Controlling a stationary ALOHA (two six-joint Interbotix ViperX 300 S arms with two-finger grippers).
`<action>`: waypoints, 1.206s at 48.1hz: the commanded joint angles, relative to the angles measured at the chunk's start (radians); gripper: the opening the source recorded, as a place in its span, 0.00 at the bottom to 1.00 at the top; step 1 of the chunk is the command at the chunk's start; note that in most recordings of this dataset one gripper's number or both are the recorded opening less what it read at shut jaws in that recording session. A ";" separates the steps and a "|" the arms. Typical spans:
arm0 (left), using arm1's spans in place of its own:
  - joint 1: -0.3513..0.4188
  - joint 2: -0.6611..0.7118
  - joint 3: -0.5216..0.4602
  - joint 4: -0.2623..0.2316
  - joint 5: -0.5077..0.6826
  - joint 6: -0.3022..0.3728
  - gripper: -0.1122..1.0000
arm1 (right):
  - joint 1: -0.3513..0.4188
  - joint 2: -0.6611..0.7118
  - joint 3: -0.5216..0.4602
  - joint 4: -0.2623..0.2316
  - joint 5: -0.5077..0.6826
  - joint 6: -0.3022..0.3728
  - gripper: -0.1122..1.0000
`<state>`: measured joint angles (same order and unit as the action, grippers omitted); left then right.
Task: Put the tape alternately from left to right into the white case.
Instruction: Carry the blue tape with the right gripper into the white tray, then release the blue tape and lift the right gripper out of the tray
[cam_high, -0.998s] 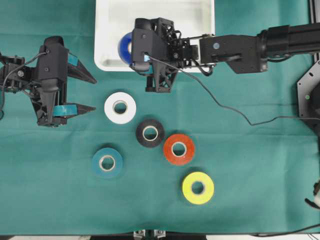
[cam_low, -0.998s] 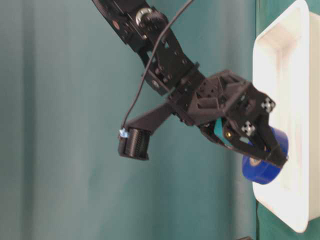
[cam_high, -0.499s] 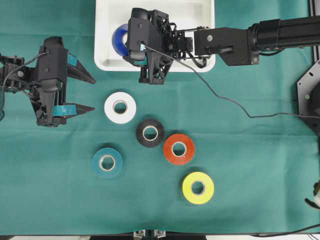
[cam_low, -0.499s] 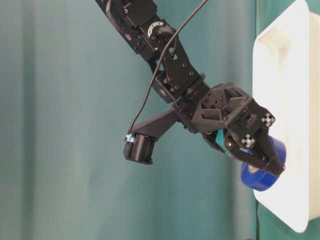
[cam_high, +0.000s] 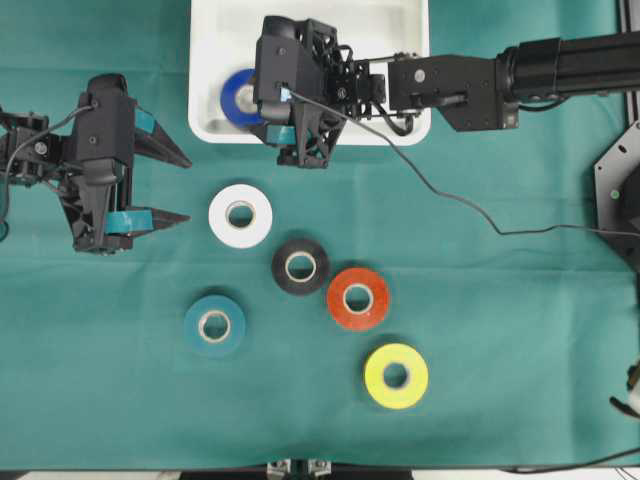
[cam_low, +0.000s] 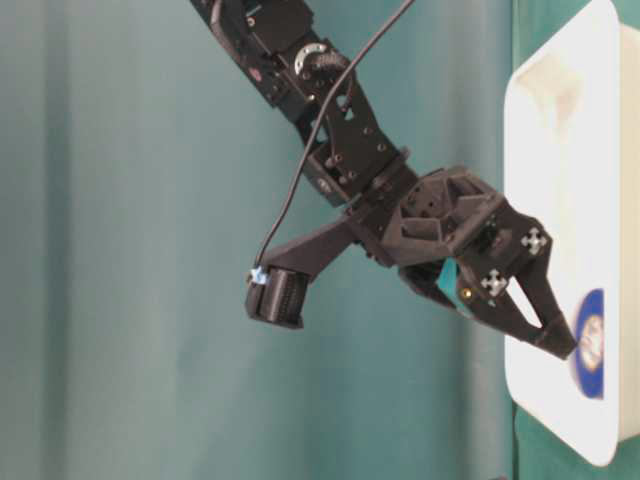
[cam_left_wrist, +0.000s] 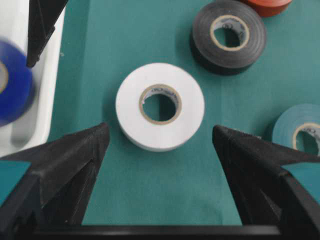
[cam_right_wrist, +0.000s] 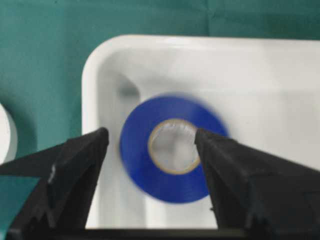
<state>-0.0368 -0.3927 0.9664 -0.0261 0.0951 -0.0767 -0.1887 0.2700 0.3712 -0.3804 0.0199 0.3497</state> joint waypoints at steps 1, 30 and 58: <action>-0.005 -0.014 -0.011 -0.003 -0.006 0.000 0.69 | 0.002 -0.020 -0.023 0.000 -0.011 0.003 0.75; -0.005 -0.012 -0.011 -0.003 -0.006 -0.002 0.69 | 0.069 -0.075 0.011 0.000 0.003 0.008 0.72; -0.005 -0.014 -0.011 -0.003 -0.003 -0.012 0.69 | 0.196 -0.233 0.183 0.005 -0.002 0.011 0.72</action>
<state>-0.0383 -0.3927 0.9664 -0.0276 0.0966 -0.0890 -0.0015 0.0767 0.5522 -0.3804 0.0261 0.3574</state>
